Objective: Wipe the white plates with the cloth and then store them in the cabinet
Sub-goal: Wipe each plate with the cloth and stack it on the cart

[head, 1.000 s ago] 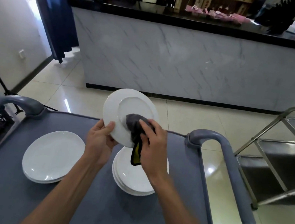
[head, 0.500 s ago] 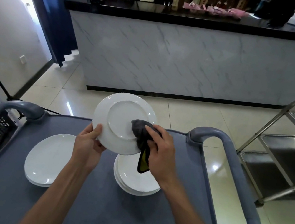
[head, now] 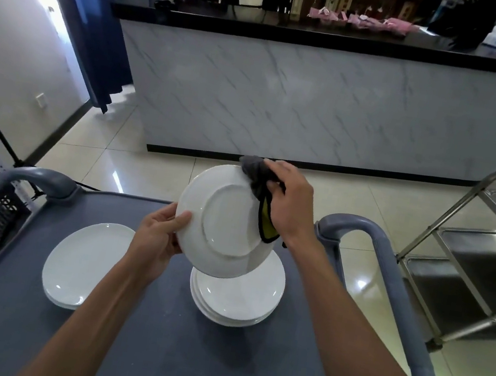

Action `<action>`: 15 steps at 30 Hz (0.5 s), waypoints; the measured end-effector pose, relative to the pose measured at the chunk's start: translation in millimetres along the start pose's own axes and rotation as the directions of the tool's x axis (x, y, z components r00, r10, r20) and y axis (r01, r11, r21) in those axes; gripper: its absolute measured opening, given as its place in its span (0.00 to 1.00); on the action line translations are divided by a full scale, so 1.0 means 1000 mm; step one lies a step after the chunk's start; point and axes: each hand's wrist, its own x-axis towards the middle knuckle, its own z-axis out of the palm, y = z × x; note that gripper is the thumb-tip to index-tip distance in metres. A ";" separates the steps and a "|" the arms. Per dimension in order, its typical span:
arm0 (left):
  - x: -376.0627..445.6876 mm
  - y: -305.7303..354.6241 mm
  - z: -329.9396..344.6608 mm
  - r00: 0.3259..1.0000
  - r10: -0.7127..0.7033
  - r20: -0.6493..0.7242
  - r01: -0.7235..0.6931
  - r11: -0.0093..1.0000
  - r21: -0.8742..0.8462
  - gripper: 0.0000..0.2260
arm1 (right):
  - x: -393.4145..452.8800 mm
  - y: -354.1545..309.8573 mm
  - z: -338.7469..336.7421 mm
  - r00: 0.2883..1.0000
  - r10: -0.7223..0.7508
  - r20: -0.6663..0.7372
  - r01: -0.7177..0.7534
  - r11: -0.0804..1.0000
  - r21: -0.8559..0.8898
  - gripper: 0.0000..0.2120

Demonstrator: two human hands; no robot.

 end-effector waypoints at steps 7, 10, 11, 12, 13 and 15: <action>-0.002 0.001 0.012 0.999 0.036 0.041 -0.037 0.999 0.029 0.13 | -0.018 -0.036 0.024 0.959 -0.277 0.059 0.283 0.952 -0.119 0.19; -0.001 0.003 0.015 0.998 0.060 0.032 -0.059 0.998 -0.013 0.14 | -0.038 -0.044 0.039 0.929 -0.366 0.050 0.369 0.915 -0.165 0.18; 0.000 0.004 0.015 0.997 0.066 0.027 -0.065 0.998 -0.017 0.14 | -0.042 -0.045 0.042 0.925 -0.378 0.049 0.380 0.909 -0.172 0.17; 0.000 0.004 0.015 0.997 0.070 0.024 -0.069 0.997 -0.017 0.14 | -0.043 -0.045 0.044 0.923 -0.382 0.044 0.384 0.907 -0.174 0.17; 0.000 0.004 0.015 0.997 0.071 0.023 -0.070 0.997 -0.016 0.14 | -0.042 -0.045 0.044 0.923 -0.383 0.036 0.383 0.907 -0.176 0.17; 0.000 0.005 0.015 0.997 0.069 0.024 -0.069 0.998 -0.012 0.14 | -0.036 -0.046 0.042 0.929 -0.369 0.026 0.367 0.912 -0.180 0.18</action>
